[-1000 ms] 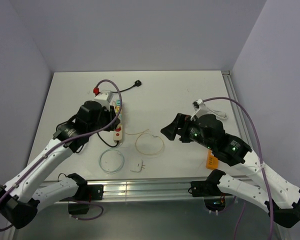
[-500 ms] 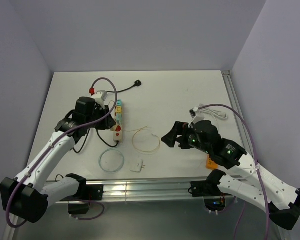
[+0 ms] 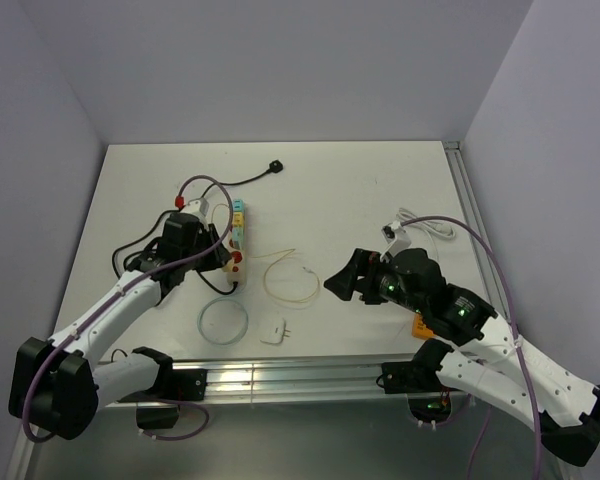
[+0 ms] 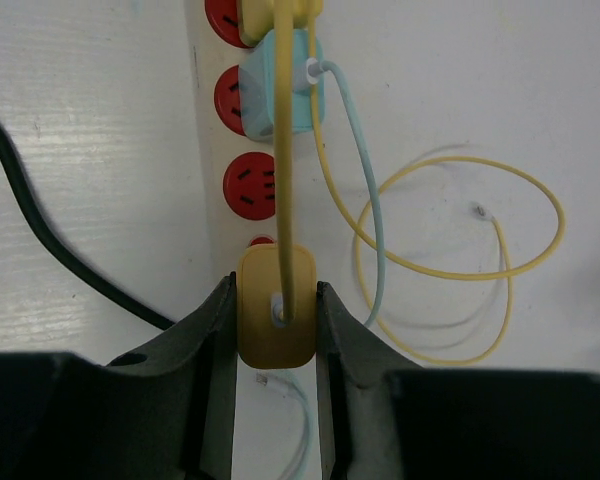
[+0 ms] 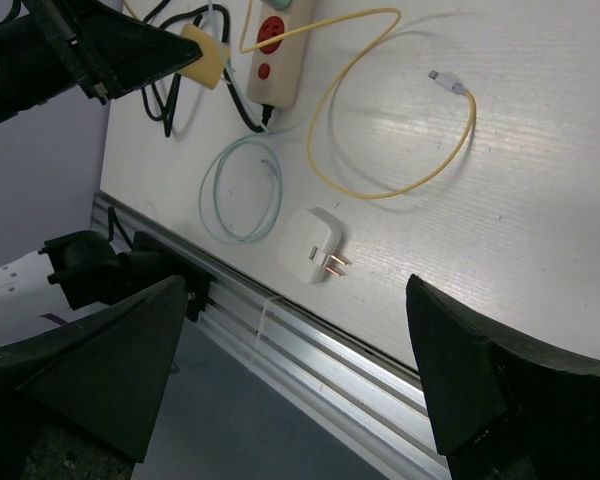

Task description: Insert the plug

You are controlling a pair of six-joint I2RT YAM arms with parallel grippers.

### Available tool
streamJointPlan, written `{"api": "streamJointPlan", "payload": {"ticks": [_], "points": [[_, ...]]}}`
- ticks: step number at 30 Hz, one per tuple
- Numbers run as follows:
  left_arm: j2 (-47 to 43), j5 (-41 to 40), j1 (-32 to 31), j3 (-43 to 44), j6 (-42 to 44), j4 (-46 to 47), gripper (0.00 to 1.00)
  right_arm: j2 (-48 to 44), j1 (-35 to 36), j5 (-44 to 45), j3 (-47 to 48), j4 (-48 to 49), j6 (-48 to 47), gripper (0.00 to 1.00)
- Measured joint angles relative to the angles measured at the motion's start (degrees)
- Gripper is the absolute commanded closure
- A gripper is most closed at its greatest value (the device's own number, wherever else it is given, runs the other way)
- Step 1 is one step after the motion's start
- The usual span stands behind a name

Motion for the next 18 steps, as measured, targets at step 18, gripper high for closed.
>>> {"api": "streamJointPlan", "payload": {"ticks": [18], "points": [[5.7, -4.8, -0.7, -2.9, -4.2, 13.6, 1.0, -2.4, 0.0, -1.9, -1.9, 0.0, 1.7, 0.04]]}}
